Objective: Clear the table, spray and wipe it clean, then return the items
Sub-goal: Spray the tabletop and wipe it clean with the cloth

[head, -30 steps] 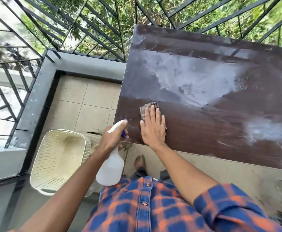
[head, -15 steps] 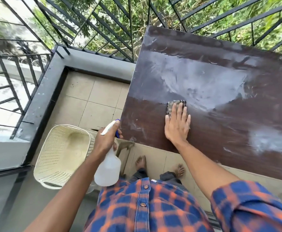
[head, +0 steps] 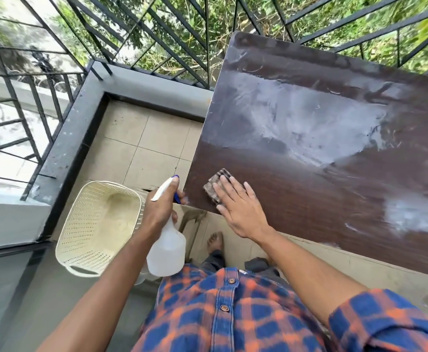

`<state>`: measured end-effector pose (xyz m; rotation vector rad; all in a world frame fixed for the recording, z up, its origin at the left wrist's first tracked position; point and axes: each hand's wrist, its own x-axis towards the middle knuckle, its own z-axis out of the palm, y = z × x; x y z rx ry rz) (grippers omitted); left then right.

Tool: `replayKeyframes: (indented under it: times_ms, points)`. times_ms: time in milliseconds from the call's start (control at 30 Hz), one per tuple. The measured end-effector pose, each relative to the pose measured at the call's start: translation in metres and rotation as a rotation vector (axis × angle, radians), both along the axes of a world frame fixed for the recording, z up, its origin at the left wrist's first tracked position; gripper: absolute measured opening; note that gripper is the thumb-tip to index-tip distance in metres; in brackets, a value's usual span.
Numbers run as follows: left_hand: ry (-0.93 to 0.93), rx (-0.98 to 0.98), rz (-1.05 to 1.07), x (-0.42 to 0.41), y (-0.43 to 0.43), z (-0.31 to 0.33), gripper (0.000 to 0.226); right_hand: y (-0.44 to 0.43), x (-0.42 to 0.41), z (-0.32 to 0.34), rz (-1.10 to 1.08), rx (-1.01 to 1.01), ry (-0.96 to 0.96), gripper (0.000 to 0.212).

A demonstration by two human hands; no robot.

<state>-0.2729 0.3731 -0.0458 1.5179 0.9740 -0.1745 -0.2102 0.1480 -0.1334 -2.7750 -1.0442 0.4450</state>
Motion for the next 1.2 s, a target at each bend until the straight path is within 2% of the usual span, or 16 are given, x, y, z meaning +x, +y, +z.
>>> replayKeyframes:
  times_ms: [133, 267, 367, 500, 633, 800, 967, 1067, 1200]
  points:
    - [-0.011, -0.005, 0.009, -0.001, 0.004, 0.000, 0.054, -0.022, 0.027, 0.003, -0.201, -0.051, -0.010, 0.060]
    - [-0.011, -0.003, 0.031, -0.006, 0.010, 0.000, 0.058, 0.027, 0.045, 0.008, -0.230, -0.080, -0.020, 0.062]
    - [-0.017, -0.019, 0.095, -0.012, 0.012, 0.001, 0.055, 0.070, 0.044, 0.012, -0.090, -0.078, 0.029, 0.063]
    - [-0.008, 0.010, 0.119, -0.017, 0.013, -0.001, 0.049, 0.105, 0.013, 0.011, 0.233, -0.115, 0.036, 0.061]
    - [-0.021, -0.010, 0.125, -0.019, 0.012, -0.002, 0.042, 0.104, 0.000, 0.012, 0.323, -0.133, 0.053, 0.059]
    - [-0.008, -0.045, 0.160, -0.014, 0.003, -0.002, 0.033, 0.080, -0.001, 0.015, 0.483, -0.112, 0.041, 0.060]
    - [-0.020, 0.003, 0.064, -0.007, -0.007, -0.003, 0.049, 0.031, -0.003, 0.004, 0.521, -0.067, -0.009, 0.067]
    - [-0.019, -0.028, 0.083, -0.003, -0.009, -0.002, 0.046, -0.028, -0.001, -0.002, 0.479, -0.036, -0.067, 0.064]
    - [-0.063, -0.072, 0.066, -0.004, -0.010, -0.002, 0.044, -0.112, -0.003, -0.004, 0.272, -0.052, -0.067, 0.058]
